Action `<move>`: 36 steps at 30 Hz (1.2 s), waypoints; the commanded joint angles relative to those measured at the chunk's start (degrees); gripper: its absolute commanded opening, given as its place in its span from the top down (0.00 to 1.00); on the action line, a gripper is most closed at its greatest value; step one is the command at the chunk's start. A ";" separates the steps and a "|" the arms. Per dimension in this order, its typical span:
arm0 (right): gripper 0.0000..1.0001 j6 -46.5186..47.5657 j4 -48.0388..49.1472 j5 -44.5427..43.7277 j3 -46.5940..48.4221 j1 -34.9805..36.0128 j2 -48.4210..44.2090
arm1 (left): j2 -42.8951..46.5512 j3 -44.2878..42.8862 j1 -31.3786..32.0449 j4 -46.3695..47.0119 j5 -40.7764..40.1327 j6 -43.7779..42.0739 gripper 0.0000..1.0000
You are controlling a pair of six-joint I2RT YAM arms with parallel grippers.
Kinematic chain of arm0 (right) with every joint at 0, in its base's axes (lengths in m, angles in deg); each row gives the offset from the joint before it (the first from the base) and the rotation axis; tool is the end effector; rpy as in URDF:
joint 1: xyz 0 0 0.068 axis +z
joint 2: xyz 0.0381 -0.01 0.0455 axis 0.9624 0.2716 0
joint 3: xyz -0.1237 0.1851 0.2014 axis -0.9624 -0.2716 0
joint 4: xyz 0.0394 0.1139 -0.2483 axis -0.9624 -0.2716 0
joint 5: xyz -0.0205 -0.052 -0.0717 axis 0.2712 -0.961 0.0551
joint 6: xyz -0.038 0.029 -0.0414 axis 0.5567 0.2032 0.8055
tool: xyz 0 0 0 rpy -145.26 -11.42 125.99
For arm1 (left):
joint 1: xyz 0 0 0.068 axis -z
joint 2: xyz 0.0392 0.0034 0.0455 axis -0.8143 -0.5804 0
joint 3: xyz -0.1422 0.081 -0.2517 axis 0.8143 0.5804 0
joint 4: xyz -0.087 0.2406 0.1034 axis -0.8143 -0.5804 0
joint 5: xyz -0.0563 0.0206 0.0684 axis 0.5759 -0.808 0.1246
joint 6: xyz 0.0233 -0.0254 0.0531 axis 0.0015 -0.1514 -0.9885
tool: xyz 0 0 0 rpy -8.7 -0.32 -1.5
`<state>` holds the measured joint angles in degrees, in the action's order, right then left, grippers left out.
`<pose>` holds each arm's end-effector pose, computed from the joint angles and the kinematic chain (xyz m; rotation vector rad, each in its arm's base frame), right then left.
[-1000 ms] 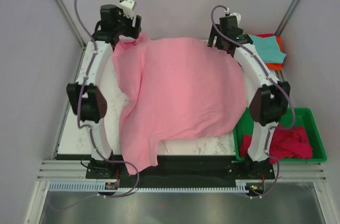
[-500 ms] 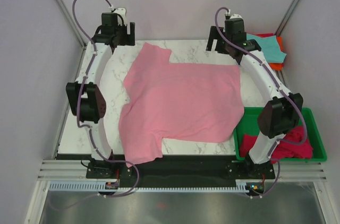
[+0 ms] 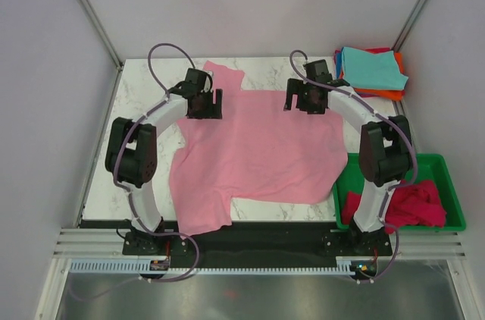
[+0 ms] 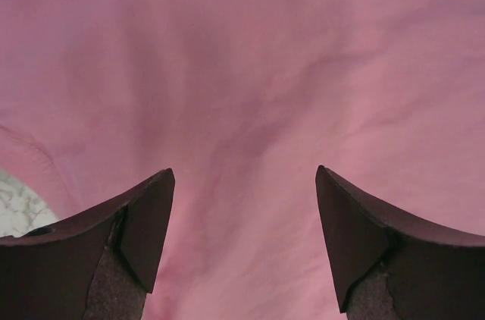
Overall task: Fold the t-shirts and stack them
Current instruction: Flatten the tshirt out
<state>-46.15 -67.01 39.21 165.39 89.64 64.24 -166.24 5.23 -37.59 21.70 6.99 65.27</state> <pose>0.4296 0.1212 0.2452 0.1076 2.5176 0.3300 0.4184 -0.1291 0.2302 0.1235 2.5033 -0.2544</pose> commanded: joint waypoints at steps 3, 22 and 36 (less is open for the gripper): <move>0.02 -0.06 4.29 2.64 1.59 0.07 5.29 | -6.94 -4.94 -1.11 3.00 -4.37 4.82 0.18; 0.02 -8.67 7.55 17.93 26.28 3.14 33.24 | -25.84 -27.19 -11.73 -7.11 -11.52 -10.13 0.15; 0.02 -10.70 7.64 19.51 41.07 3.41 39.95 | -19.53 -41.70 -13.24 -11.33 -9.49 -9.77 0.00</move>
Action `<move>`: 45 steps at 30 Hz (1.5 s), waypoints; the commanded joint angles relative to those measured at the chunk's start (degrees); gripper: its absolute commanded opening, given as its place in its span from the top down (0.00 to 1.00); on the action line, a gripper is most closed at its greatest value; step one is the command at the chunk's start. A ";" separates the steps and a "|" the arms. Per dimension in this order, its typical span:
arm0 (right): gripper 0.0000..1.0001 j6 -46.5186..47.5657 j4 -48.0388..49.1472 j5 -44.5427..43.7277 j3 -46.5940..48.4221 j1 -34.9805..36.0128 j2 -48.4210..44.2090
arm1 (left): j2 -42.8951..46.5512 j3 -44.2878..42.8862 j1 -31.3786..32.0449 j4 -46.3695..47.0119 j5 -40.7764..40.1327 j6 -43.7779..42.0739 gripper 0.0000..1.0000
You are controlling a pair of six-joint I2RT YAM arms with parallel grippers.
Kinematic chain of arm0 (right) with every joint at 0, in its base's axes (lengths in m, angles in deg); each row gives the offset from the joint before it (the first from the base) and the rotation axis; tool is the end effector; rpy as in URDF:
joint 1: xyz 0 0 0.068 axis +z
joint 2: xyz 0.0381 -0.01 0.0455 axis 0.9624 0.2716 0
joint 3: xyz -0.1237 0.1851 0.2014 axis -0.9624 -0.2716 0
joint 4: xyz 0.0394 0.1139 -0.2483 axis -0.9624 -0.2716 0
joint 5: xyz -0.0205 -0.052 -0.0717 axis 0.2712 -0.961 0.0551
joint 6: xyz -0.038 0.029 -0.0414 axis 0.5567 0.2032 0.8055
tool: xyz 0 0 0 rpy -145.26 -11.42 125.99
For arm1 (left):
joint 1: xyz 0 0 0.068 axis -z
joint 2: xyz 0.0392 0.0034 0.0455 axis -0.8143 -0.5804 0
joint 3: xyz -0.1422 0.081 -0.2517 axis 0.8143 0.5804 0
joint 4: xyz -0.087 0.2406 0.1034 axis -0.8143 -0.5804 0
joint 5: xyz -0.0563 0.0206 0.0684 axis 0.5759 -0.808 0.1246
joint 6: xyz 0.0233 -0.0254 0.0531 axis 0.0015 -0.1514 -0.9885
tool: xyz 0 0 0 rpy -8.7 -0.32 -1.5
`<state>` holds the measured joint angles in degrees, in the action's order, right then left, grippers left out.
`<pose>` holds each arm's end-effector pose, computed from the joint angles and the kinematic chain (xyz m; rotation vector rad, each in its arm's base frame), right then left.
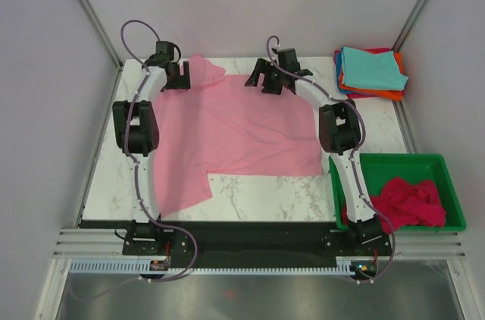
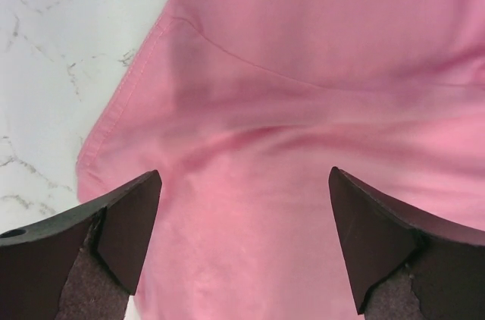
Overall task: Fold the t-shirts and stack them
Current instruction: Flatten the tshirt out, then fold the tshirt
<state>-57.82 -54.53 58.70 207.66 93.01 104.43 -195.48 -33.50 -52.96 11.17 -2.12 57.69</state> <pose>0.5864 0.2191 0.1555 0.0647 2.3406 0.9110 0.5690 -0.0095 0.1959 -0.1124 2.4978 0.1121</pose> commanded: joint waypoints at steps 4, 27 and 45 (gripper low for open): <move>0.02 3.00 -4.67 0.37 -3.84 -0.22 -6.84 | 22.71 4.22 3.00 -1.76 -1.08 0.79 0.00; 0.02 -1.12 1.48 -10.78 -68.76 6.55 -70.20 | 85.84 81.75 37.37 -15.82 -6.88 56.25 0.14; 0.02 1.15 -2.82 -12.11 -77.94 6.90 -80.59 | 80.74 92.04 38.78 -8.27 -11.19 60.30 0.28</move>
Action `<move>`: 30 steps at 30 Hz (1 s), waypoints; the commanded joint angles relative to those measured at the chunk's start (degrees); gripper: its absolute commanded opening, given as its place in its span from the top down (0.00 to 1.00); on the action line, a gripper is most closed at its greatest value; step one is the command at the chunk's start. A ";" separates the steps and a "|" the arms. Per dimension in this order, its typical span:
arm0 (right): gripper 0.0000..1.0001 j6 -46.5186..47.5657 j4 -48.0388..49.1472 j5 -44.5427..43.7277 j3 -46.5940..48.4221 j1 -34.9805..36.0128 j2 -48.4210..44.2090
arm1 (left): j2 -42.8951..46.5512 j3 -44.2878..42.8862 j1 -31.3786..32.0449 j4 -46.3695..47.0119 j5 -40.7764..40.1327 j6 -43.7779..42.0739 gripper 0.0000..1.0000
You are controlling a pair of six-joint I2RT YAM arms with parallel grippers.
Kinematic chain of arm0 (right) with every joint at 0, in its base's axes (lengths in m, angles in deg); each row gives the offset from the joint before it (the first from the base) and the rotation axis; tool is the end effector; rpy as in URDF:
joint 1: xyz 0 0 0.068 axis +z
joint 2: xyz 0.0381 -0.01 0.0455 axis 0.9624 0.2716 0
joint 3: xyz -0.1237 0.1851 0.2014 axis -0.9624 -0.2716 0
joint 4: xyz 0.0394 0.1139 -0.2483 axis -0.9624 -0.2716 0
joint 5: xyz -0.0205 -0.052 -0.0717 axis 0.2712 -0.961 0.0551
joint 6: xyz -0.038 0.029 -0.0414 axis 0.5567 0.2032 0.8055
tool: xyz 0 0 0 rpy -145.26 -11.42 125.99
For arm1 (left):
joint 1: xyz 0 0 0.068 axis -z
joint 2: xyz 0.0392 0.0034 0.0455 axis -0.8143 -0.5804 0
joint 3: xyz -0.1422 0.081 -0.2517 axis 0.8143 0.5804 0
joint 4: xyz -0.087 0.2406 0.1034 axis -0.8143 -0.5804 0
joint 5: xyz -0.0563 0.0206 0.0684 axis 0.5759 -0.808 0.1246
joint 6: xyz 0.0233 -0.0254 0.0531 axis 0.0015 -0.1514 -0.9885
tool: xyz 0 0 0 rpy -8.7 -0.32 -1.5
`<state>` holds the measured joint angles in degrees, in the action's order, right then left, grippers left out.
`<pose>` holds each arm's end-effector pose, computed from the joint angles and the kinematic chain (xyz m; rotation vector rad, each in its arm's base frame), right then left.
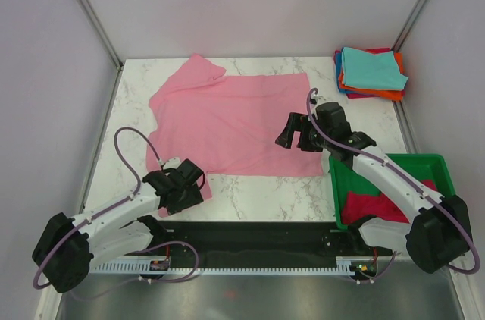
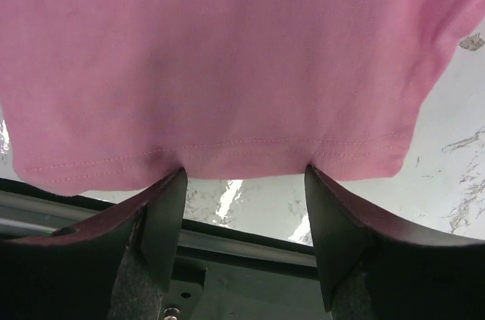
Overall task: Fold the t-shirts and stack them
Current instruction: Fold the tshirt
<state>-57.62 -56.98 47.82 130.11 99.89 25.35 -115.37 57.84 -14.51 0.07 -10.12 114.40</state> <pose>0.2432 0.1279 0.2771 0.0326 2.3531 0.7546 0.1172 -0.0818 0.1646 -0.5539 2.7288 -0.0301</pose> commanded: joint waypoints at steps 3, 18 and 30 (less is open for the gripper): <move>0.02 1.22 -0.38 -0.96 -0.83 0.01 -0.81 | -0.68 0.79 0.33 3.45 -3.98 4.20 0.36; 0.02 0.61 -5.90 -11.05 -4.08 1.24 0.24 | -4.55 -2.28 0.33 7.14 -7.32 0.17 0.95; 0.02 -11.69 -8.90 -25.82 -12.69 7.13 0.24 | 2.74 -6.06 -19.68 10.57 -1.70 -14.08 0.98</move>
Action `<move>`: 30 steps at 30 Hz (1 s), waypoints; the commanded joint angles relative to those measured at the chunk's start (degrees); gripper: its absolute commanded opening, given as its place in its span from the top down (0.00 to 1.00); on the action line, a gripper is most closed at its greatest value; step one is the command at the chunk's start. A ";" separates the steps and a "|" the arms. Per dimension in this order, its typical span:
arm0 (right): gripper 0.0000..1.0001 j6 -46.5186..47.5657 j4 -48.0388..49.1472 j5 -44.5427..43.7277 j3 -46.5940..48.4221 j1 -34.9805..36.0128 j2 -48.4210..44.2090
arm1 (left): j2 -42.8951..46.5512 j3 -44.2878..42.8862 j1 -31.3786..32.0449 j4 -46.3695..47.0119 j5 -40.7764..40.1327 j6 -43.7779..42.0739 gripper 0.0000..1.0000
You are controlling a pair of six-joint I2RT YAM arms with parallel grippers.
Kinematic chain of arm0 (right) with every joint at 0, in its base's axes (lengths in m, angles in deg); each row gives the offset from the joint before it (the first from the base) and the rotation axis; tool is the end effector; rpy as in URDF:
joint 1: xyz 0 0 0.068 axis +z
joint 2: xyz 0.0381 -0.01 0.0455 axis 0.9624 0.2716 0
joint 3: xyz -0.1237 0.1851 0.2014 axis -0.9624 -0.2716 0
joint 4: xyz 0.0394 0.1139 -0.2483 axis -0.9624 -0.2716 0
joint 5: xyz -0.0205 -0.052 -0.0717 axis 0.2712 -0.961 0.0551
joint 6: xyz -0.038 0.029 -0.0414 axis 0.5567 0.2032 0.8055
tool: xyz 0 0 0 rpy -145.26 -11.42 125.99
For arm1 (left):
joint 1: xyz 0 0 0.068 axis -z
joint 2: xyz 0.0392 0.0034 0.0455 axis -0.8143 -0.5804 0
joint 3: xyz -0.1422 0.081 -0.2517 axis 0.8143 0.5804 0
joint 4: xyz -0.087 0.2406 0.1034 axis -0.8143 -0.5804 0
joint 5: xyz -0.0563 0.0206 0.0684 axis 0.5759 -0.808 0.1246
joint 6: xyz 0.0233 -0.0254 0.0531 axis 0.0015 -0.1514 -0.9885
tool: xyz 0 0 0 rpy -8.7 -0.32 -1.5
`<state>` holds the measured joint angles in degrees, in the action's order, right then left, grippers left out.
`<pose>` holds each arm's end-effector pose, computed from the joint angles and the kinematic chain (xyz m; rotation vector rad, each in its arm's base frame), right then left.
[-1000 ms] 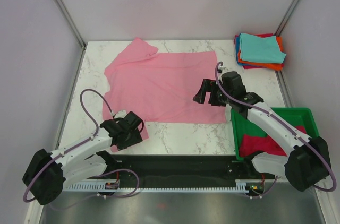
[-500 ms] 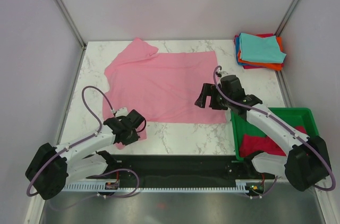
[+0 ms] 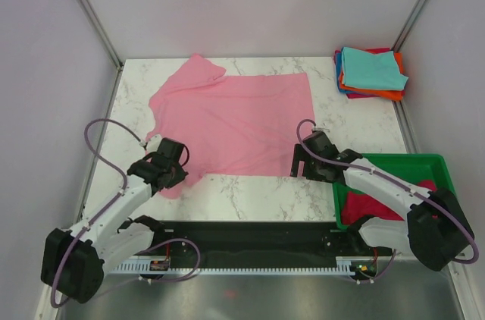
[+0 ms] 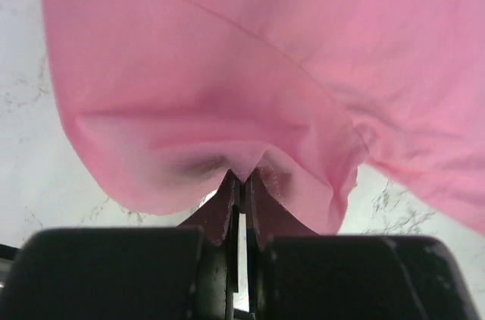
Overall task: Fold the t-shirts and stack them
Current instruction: Fold the tshirt
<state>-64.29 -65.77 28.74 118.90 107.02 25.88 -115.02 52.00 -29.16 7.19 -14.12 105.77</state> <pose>0.1987 0.1207 0.1960 0.1990 2.6167 0.2815 0.1633 -0.0597 0.2025 -0.7032 2.4700 -0.0561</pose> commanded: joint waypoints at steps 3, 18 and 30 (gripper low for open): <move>0.02 -6.87 -0.55 -7.63 -2.18 -0.25 0.16 | 4.93 0.38 -11.88 5.97 5.02 -5.88 0.98; 0.13 -10.39 2.96 -13.43 -4.73 -0.08 5.25 | 9.87 2.32 -22.01 7.49 7.92 -6.32 0.98; 0.32 -12.15 3.85 -17.39 -6.40 0.01 5.88 | 8.90 3.02 -23.96 9.51 12.06 -7.47 0.98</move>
<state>-74.56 -60.48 13.09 114.92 107.26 31.71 -106.33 54.84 -52.80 14.51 -2.78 100.44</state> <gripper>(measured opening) 0.683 0.037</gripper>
